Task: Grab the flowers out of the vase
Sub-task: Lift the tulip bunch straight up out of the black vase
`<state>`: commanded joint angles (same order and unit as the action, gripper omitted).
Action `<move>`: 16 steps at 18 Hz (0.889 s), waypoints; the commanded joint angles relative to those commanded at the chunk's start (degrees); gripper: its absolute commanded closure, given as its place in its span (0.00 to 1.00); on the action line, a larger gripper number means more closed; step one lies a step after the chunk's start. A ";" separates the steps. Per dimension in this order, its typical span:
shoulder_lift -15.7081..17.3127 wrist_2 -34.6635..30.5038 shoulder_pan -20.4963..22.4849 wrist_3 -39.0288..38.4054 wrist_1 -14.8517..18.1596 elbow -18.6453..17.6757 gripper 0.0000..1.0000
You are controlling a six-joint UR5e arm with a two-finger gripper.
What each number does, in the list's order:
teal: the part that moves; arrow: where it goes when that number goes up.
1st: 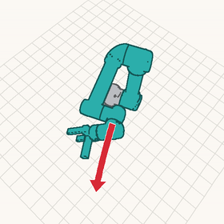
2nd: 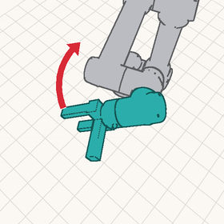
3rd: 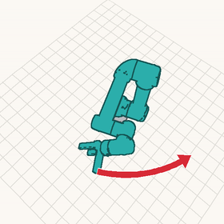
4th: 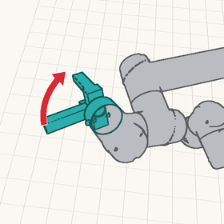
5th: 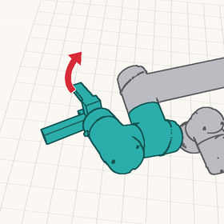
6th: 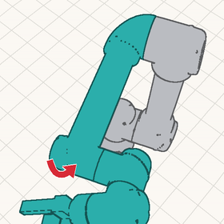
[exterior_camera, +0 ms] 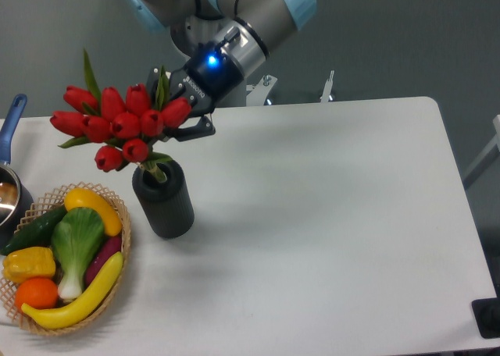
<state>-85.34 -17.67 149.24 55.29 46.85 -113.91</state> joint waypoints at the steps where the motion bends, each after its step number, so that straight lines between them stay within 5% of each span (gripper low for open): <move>1: 0.17 0.35 0.09 -1.23 0.00 0.35 0.99; 10: 0.26 3.16 1.75 -4.93 0.00 3.25 0.98; 16: -0.44 2.29 10.53 -4.05 -0.26 4.05 0.98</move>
<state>-85.78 -15.38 159.77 51.24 46.58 -109.86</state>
